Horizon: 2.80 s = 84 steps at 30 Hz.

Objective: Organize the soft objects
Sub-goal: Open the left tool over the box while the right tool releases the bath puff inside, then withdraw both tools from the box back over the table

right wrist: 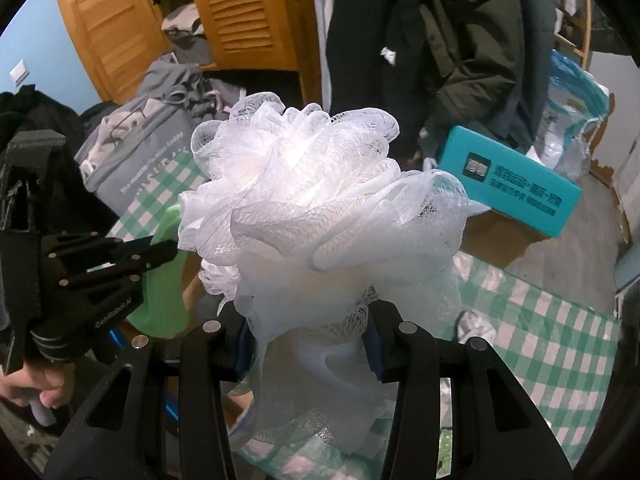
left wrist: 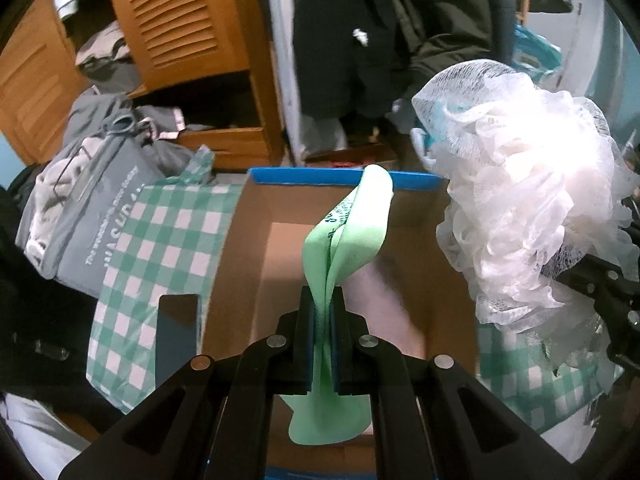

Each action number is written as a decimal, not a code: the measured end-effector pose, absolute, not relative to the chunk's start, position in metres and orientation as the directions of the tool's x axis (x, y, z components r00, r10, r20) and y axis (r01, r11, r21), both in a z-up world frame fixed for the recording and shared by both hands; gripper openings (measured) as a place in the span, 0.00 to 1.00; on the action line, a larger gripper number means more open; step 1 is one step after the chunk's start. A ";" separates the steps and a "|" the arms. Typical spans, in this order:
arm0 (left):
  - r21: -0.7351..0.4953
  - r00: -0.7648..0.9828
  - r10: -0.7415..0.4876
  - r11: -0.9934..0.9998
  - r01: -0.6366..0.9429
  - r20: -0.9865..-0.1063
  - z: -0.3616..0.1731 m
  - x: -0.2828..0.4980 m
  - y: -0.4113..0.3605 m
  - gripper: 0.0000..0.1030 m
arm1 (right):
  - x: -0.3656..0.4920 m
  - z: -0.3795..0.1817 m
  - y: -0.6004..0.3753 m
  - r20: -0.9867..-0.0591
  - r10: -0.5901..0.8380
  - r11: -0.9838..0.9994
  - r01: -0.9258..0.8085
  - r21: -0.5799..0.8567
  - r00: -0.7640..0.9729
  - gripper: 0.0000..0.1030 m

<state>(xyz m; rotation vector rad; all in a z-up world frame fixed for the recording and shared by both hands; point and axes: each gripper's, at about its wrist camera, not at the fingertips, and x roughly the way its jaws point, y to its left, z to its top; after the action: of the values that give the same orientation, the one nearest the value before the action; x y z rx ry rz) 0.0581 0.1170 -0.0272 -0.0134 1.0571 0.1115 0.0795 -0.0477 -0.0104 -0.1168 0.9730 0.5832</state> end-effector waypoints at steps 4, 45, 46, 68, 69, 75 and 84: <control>0.054 0.463 0.110 0.990 -0.132 -0.879 -0.038 0.061 0.128 0.06 | 0.086 -0.019 -0.029 -0.821 0.405 0.834 -0.532 0.150 0.403 0.42; 0.055 0.475 0.130 0.984 -0.169 -0.870 -0.025 0.056 0.129 0.67 | 0.092 -0.012 -0.032 -0.814 0.386 0.868 -0.470 0.161 0.434 0.73; 0.053 0.477 0.127 0.985 -0.165 -0.870 -0.023 0.056 0.126 0.67 | 0.090 -0.010 -0.037 -0.813 0.379 0.873 -0.463 0.155 0.442 0.73; 0.057 0.522 0.051 0.998 -0.004 -0.852 -0.006 0.054 0.054 0.71 | 0.067 0.003 -0.124 -0.803 0.315 0.929 -0.340 0.150 0.506 0.74; 0.058 0.523 0.048 0.998 0.002 -0.851 -0.006 0.054 0.051 0.73 | 0.066 0.003 -0.127 -0.802 0.313 0.930 -0.335 0.150 0.509 0.74; 0.056 0.516 0.027 0.998 0.040 -0.856 -0.008 0.055 0.033 0.74 | 0.061 0.003 -0.149 -0.801 0.301 0.938 -0.311 0.153 0.517 0.74; 0.070 0.506 0.007 0.992 0.105 -0.862 -0.012 0.057 0.001 0.74 | 0.057 -0.003 -0.188 -0.807 0.282 0.952 -0.258 0.167 0.519 0.74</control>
<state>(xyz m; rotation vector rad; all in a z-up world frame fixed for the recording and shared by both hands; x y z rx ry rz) 0.0567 0.0006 -0.0120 0.1186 1.0392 -0.0592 0.0570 -0.1879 -0.0032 0.0274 0.9731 0.3237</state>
